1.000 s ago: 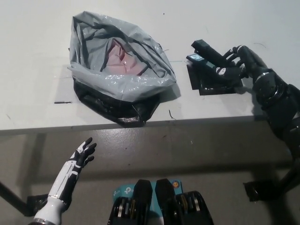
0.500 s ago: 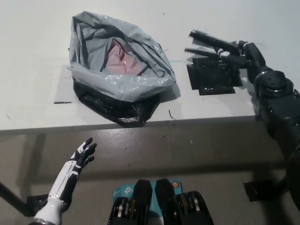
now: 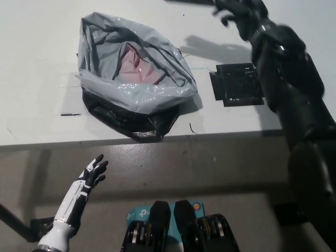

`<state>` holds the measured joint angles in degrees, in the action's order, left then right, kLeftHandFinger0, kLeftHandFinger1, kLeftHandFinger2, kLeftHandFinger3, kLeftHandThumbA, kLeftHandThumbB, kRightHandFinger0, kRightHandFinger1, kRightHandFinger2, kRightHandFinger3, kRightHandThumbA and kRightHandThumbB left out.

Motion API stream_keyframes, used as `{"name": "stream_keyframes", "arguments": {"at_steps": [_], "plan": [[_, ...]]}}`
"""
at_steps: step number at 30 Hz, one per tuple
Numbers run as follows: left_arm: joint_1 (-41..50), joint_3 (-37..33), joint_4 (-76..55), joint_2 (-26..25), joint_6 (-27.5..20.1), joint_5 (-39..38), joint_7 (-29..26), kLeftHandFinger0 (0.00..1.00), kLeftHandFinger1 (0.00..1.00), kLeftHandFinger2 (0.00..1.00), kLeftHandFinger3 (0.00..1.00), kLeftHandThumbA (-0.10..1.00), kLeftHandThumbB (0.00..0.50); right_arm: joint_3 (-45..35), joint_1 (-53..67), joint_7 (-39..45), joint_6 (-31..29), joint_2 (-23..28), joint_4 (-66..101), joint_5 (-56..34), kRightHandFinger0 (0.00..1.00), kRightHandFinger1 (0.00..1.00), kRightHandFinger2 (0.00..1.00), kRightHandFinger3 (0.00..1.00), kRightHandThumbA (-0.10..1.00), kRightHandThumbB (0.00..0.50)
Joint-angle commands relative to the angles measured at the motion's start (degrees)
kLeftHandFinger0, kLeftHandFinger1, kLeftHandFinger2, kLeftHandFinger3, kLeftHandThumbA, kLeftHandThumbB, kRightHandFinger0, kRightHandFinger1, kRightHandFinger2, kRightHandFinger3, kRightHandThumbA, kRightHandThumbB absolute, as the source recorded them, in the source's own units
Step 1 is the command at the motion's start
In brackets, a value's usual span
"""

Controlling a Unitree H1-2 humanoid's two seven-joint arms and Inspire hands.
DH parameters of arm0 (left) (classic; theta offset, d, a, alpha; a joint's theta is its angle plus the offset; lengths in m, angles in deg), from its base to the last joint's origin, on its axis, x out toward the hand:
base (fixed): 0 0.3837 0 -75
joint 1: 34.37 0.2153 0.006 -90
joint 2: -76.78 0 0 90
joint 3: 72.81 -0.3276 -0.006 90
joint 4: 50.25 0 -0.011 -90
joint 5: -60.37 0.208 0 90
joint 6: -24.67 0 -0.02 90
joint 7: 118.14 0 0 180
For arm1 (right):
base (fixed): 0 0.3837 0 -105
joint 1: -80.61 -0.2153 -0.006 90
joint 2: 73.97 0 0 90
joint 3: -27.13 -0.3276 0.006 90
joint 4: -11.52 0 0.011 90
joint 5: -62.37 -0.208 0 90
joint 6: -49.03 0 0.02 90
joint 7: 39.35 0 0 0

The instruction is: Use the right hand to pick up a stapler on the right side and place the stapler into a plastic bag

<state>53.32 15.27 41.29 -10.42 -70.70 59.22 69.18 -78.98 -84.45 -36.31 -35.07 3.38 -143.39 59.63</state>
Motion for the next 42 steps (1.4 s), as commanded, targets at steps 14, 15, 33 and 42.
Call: {"name": "stream_keyframes", "arguments": {"at_steps": [14,15,33,42], "plan": [[-0.5,0.4,-1.4,-1.0,-0.9,-0.5,1.2,1.0,1.0,1.0,1.0,1.0,0.299,13.3,-5.3,0.7,-4.7,-6.8,-0.2,3.9,0.0,0.29,0.56,0.26,0.27,0.287],[-0.6,0.4,-1.5,-1.0,-0.7,-0.5,1.2,1.0,1.0,1.0,1.0,1.0,0.3,14.2,-5.0,0.3,-5.0,-7.1,-0.7,4.0,0.0,0.3,0.57,0.27,0.26,0.283],[-1.4,0.5,-2.1,-0.8,0.2,-0.5,1.3,1.0,1.0,1.0,1.0,1.0,0.285,26.3,-0.1,-9.4,-12.0,-10.3,-11.4,11.9,0.18,0.47,0.63,0.16,0.29,0.287],[-1.4,0.3,-1.9,-0.9,0.7,-0.3,1.5,1.0,1.0,1.0,1.0,1.0,0.303,30.9,1.8,-3.8,-12.6,-8.1,-12.0,14.2,1.0,1.0,1.0,1.0,0.66,0.435]]}}
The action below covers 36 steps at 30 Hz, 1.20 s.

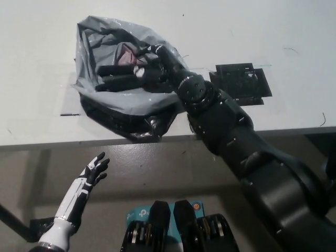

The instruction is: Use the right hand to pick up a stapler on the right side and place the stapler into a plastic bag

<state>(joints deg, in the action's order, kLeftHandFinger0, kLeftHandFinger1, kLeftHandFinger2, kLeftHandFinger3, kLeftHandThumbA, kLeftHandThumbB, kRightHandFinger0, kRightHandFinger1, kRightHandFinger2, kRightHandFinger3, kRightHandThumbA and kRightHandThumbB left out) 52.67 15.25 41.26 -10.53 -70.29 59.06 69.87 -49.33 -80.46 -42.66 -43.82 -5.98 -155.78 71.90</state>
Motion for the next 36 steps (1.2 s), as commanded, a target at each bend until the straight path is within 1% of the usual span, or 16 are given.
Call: {"name": "stream_keyframes", "arguments": {"at_steps": [1,4,8,13,17,18,22,23,25,27,28,29,31,33,35,36], "plan": [[-0.8,0.3,-1.8,-0.8,0.1,0.1,0.8,1.0,1.0,1.0,1.0,1.0,0.303,1.2,-2.2,2.8,-3.9,1.3,0.4,1.8,1.0,1.0,1.0,1.0,0.66,0.436],[-0.6,0.2,-2.1,-0.9,0.4,0.4,0.8,1.0,1.0,1.0,1.0,1.0,0.304,2.3,-2.4,2.7,-2.1,1.8,1.1,3.0,1.0,1.0,1.0,1.0,0.77,0.461],[-0.7,0.3,-1.9,-0.8,0.4,0.5,0.8,1.0,1.0,1.0,1.0,1.0,0.308,3.4,-2.9,2.7,-3.0,2.5,1.7,4.0,1.0,1.0,1.0,1.0,0.82,0.444],[-0.5,0.2,-2.0,-0.7,0.2,0.6,0.8,1.0,1.0,1.0,1.0,1.0,0.296,4.1,-4.6,2.3,-3.8,3.7,4.4,4.9,1.0,1.0,1.0,1.0,0.9,0.463],[-1.1,0.3,-1.4,-0.7,0.0,0.1,1.1,1.0,1.0,1.0,1.0,1.0,0.321,2.7,-5.8,2.5,-5.4,5.6,13.6,4.2,1.0,1.0,1.0,1.0,0.98,0.459],[-1.2,0.2,-1.4,-0.8,-0.4,0.3,1.0,1.0,1.0,1.0,1.0,1.0,0.32,2.2,-6.0,3.2,-5.1,6.5,17.9,4.0,1.0,1.0,1.0,1.0,1.0,0.471],[-1.4,0.2,-1.7,-1.0,-0.1,0.8,0.9,1.0,1.0,1.0,1.0,1.0,0.321,-0.4,-6.5,5.0,-4.7,8.5,29.6,1.4,1.0,1.0,1.0,1.0,1.0,0.44],[-1.5,0.2,-1.7,-1.1,-0.1,0.6,1.0,1.0,1.0,1.0,1.0,1.0,0.303,-2.1,-6.5,6.3,-3.4,9.0,33.8,-0.9,1.0,1.0,1.0,1.0,0.98,0.435],[-2.0,0.3,-1.5,-1.1,0.1,0.7,1.0,1.0,1.0,1.0,1.0,1.0,0.297,-5.9,-6.0,8.5,3.3,9.7,44.2,-5.8,1.0,1.0,1.0,1.0,0.99,0.427],[-2.5,0.3,-1.3,-1.1,0.1,0.4,1.1,1.0,1.0,1.0,1.0,1.0,0.297,-10.4,-5.2,9.7,7.2,9.5,51.4,-12.6,1.0,1.0,1.0,1.0,0.96,0.451],[-3.0,0.4,-1.0,-1.0,0.0,0.3,1.0,1.0,1.0,1.0,1.0,1.0,0.296,-13.4,-4.8,10.1,9.7,9.4,55.9,-17.0,1.0,1.0,1.0,1.0,0.97,0.487],[-3.4,0.5,-0.8,-1.0,-0.1,0.2,1.0,1.0,1.0,1.0,1.0,1.0,0.295,-14.3,-4.9,10.1,10.1,9.5,57.3,-18.1,1.0,1.0,1.0,1.0,0.98,0.49],[-4.5,0.9,-0.4,-1.1,-0.4,-0.1,0.8,1.0,1.0,1.0,1.0,1.0,0.281,-17.5,-3.7,10.2,12.0,10.9,64.4,-22.5,1.0,1.0,1.0,1.0,0.94,0.426],[-5.7,1.2,0.0,-1.3,-0.3,-0.2,0.7,1.0,1.0,1.0,1.0,1.0,0.276,-18.4,-2.2,10.4,12.6,13.4,70.3,-22.4,1.0,1.0,1.0,1.0,0.92,0.437],[-7.0,1.4,-0.2,-1.1,0.7,-0.3,0.4,1.0,1.0,1.0,1.0,1.0,0.267,-18.2,0.4,10.2,12.8,16.9,77.4,-18.8,1.0,1.0,1.0,1.0,0.95,0.432],[-7.2,1.5,-0.2,-1.1,0.8,-0.3,0.4,1.0,1.0,1.0,1.0,1.0,0.255,-18.3,1.5,10.2,12.7,17.7,79.4,-18.0,1.0,1.0,1.0,1.0,0.95,0.446]]}}
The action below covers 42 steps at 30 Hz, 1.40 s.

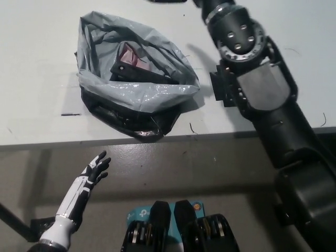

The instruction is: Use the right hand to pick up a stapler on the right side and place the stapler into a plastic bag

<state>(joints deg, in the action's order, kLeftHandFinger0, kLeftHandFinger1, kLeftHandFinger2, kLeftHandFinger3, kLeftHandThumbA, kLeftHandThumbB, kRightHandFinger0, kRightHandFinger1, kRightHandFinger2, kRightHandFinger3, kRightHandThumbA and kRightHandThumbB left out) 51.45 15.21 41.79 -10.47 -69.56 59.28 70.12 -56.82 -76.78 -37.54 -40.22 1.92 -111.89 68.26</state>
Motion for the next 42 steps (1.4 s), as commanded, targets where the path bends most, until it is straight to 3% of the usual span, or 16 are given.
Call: {"name": "stream_keyframes", "arguments": {"at_steps": [1,3,9,11,14,17,20,22,25,26,30,33,36,42], "plan": [[-6.4,1.5,-0.7,-1.2,0.0,-0.4,0.1,1.0,1.0,1.0,1.0,1.0,0.248,-10.9,-0.3,5.1,8.9,11.2,38.9,-13.2,1.0,1.0,1.0,1.0,0.96,0.434],[-7.2,1.4,-0.1,-1.4,-0.9,0.4,-0.3,1.0,1.0,1.0,1.0,1.0,0.237,-11.2,6.3,5.3,7.3,13.6,47.4,-11.6,1.0,1.0,1.0,1.0,0.97,0.379],[-8.2,1.4,0.2,-1.3,-0.5,0.5,-0.3,1.0,1.0,1.0,1.0,1.0,0.244,-10.5,27.0,5.2,2.2,17.3,63.9,-3.3,1.0,1.0,1.0,1.0,1.0,0.333],[-8.3,1.3,0.5,-1.1,-0.8,0.4,-0.3,1.0,1.0,1.0,1.0,1.0,0.243,-9.7,34.5,4.5,-0.8,16.2,67.4,-2.9,1.0,1.0,1.0,1.0,1.0,0.299],[-8.4,1.4,0.7,-0.9,-0.6,-0.3,0.0,1.0,1.0,1.0,1.0,1.0,0.237,-6.2,43.4,2.4,-5.5,11.9,69.3,1.2,1.0,1.0,1.0,1.0,1.0,0.316],[-8.2,1.2,0.7,-1.0,-0.9,0.2,0.0,1.0,1.0,1.0,1.0,1.0,0.225,-1.9,51.1,0.0,-13.0,8.0,65.9,5.5,1.0,1.0,1.0,1.0,1.0,0.279],[-7.8,1.2,0.8,-1.1,-1.2,0.3,0.0,1.0,1.0,1.0,1.0,1.0,0.222,0.3,53.4,-0.9,-15.1,7.0,61.4,8.5,1.0,1.0,1.0,1.0,1.0,0.266],[-7.2,1.1,0.7,-1.1,-1.1,0.3,0.0,1.0,1.0,1.0,1.0,1.0,0.229,1.1,54.1,-2.2,-15.3,6.3,54.4,9.6,1.0,1.0,1.0,1.0,1.0,0.322],[-5.8,0.8,0.1,-0.8,-0.9,0.4,0.2,1.0,1.0,1.0,1.0,1.0,0.229,1.2,54.2,-3.3,-15.7,5.8,46.7,9.5,1.0,1.0,1.0,1.0,1.0,0.351],[-5.1,0.5,0.1,-0.7,-1.4,0.4,0.3,1.0,1.0,1.0,1.0,1.0,0.227,1.9,54.6,-4.0,-15.3,5.6,41.2,10.8,1.0,1.0,1.0,1.0,0.97,0.317],[-3.2,0.2,-0.6,-0.1,-1.2,0.0,0.4,1.0,1.0,1.0,1.0,1.0,0.234,5.0,55.9,-6.8,-18.1,6.8,31.3,17.6,1.0,1.0,1.0,1.0,0.94,0.283],[-1.4,0.3,-1.9,-0.6,-0.4,0.1,0.5,1.0,1.0,1.0,1.0,1.0,0.236,7.2,56.9,-6.2,-20.1,7.3,25.5,17.8,1.0,1.0,1.0,1.0,0.88,0.246],[0.0,0.1,-2.0,-0.7,-1.2,0.2,0.7,1.0,1.0,1.0,1.0,1.0,0.229,7.1,58.3,-5.9,-20.4,7.3,23.8,16.0,1.0,1.0,1.0,1.0,0.82,0.236],[1.7,-0.1,-2.0,-0.6,-0.7,0.5,0.8,1.0,1.0,1.0,1.0,1.0,0.268,6.9,59.7,-5.2,-19.5,7.3,22.0,15.4,1.0,1.0,1.0,1.0,0.83,0.258]]}}
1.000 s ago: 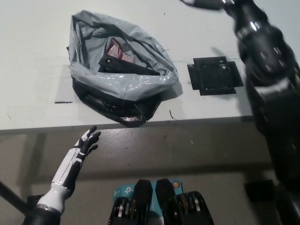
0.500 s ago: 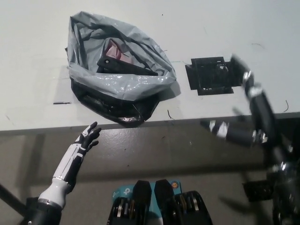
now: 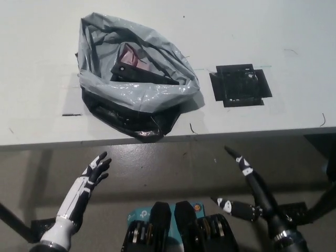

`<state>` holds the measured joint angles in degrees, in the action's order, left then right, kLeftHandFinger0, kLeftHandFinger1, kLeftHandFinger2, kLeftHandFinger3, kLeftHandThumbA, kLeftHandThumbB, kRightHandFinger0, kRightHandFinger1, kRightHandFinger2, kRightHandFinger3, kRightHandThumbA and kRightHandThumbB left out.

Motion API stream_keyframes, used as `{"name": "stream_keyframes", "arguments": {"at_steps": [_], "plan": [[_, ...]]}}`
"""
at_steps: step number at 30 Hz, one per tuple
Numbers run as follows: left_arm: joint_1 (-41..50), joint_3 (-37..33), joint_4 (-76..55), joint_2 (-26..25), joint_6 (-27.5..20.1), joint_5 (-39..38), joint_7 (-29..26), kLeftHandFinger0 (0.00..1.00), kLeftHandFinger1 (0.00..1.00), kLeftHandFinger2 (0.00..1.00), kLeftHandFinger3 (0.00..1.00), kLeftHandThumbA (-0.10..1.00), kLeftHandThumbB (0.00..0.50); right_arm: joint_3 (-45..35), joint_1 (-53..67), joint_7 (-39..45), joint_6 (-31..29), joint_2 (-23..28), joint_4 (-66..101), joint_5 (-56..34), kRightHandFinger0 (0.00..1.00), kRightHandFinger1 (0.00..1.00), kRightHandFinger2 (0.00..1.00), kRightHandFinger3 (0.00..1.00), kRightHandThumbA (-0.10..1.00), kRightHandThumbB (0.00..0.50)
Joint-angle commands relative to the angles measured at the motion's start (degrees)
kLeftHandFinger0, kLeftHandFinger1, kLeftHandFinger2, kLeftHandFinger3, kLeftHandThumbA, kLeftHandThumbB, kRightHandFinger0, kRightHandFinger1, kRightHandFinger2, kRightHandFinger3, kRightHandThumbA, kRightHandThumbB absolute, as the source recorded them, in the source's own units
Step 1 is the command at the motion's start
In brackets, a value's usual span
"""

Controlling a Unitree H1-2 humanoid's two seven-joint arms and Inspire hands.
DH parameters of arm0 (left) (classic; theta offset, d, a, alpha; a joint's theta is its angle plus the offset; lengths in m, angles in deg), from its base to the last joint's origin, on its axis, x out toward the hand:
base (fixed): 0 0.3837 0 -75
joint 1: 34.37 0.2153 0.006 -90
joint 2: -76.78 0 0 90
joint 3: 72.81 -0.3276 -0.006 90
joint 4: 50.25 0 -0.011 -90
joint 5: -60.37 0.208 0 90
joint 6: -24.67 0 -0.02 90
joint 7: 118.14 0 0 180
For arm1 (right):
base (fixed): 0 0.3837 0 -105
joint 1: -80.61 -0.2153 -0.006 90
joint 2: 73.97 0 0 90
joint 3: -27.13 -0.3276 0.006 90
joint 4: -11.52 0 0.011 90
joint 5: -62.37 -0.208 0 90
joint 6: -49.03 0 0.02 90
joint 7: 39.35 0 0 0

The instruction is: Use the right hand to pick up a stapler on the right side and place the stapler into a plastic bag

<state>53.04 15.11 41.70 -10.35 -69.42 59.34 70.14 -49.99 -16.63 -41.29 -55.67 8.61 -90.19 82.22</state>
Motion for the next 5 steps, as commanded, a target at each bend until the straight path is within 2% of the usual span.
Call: {"name": "stream_keyframes", "arguments": {"at_steps": [1,5], "plan": [[0.0,0.0,-1.8,-0.9,-0.9,0.5,0.7,1.0,1.0,1.0,1.0,1.0,0.273,0.1,-0.6,-1.6,-4.5,0.4,-0.4,1.6,1.0,1.0,1.0,1.0,0.82,0.257],[0.4,0.1,-1.2,-0.9,-1.3,0.3,0.8,1.0,1.0,1.0,1.0,1.0,0.282,0.2,-0.4,-1.2,-4.4,0.5,-1.0,1.7,1.0,1.0,1.0,1.0,0.8,0.252]]}}
